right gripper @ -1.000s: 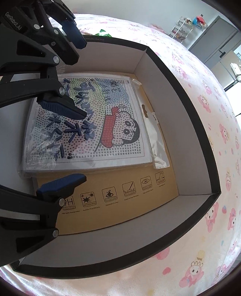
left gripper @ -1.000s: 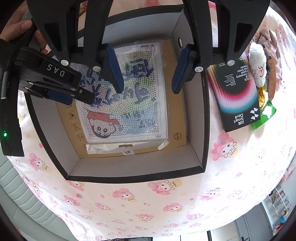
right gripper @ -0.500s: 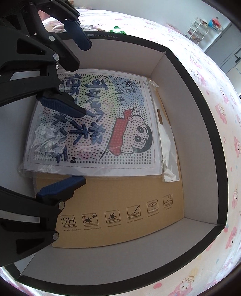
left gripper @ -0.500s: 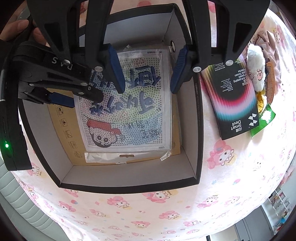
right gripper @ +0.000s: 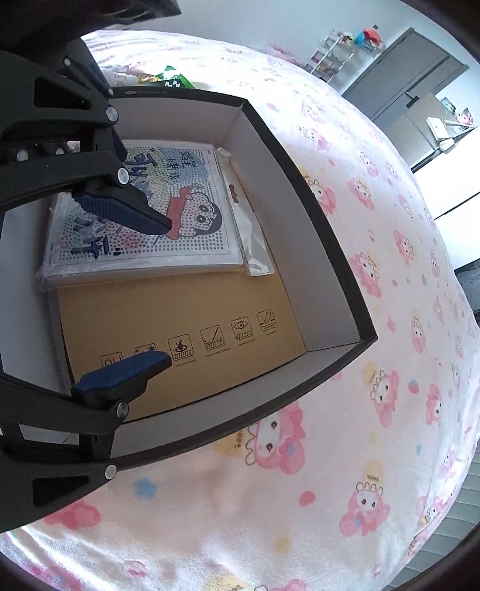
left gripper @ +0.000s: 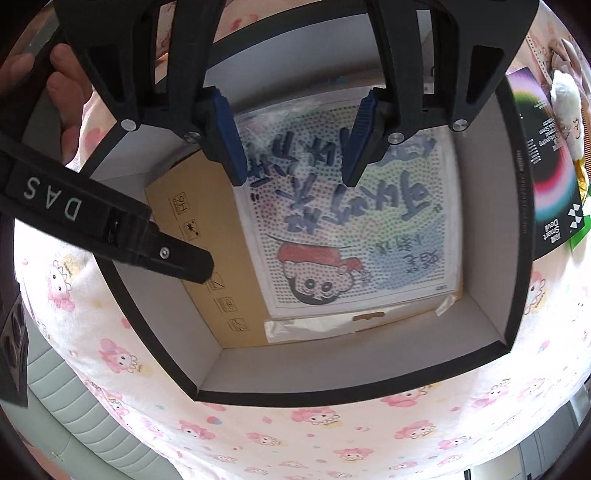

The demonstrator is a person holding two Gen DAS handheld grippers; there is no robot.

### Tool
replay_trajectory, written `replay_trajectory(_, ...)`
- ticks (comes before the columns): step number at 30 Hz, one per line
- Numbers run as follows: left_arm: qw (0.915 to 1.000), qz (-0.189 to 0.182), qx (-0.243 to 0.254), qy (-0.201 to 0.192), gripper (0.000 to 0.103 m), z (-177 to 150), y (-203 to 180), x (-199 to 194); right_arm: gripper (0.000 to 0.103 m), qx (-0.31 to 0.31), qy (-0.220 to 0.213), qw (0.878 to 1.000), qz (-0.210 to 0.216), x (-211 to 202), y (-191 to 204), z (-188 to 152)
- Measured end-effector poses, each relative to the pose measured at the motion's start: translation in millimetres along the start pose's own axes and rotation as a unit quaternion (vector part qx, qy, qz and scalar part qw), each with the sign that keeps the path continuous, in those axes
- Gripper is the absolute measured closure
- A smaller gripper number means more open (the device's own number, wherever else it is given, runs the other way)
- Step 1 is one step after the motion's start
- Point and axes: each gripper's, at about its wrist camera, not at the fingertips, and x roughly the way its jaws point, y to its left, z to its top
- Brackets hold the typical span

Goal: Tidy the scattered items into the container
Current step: 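Open the left tool, release the kit flat in the box, withdraw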

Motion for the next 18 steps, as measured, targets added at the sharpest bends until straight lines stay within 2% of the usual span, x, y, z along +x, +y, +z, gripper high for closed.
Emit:
replay_trajectory(3, 0.9997, 0.009, 0.024, 0.005, 0.045, 1.4, -19.7, 8.7, 0.040, -0.003, -0.005, 1.000, 0.001, 0.7, 9.0, -5.9)
replay_trajectory(5, 0.9994, -0.003, 0.032, 0.016, 0.044, 2.8, -29.5, 14.4, 0.040, 0.001, 0.006, 1.000, 0.015, 9.6, 15.7, -9.5)
replay_trajectory(6, 0.9991, -0.020, 0.027, 0.024, 0.040, 3.6, -31.0, 17.1, 0.041, 0.007, 0.014, 1.000, 0.022, 12.0, 14.3, -9.5)
replay_trajectory(7, 0.9986, -0.033, 0.021, 0.035, 0.040, 4.1, -31.3, 20.5, 0.041, 0.016, 0.021, 0.999, 0.028, 13.1, 11.8, -9.8)
replay_trajectory(11, 0.9983, -0.035, -0.002, 0.046, 0.040, 2.9, -27.2, 31.7, 0.044, 0.028, 0.029, 0.998, 0.052, 16.5, 8.7, -11.2)
replay_trajectory(16, 0.9980, -0.016, -0.020, 0.057, 0.042, 5.2, -25.9, 39.0, 0.045, 0.032, 0.037, 0.998, 0.044, 23.6, 11.5, -11.8)
replay_trajectory(18, 0.9978, 0.001, -0.028, 0.061, 0.047, 7.6, -25.5, 41.3, 0.045, 0.045, 0.041, 0.997, 0.053, 24.5, 9.0, -11.8)
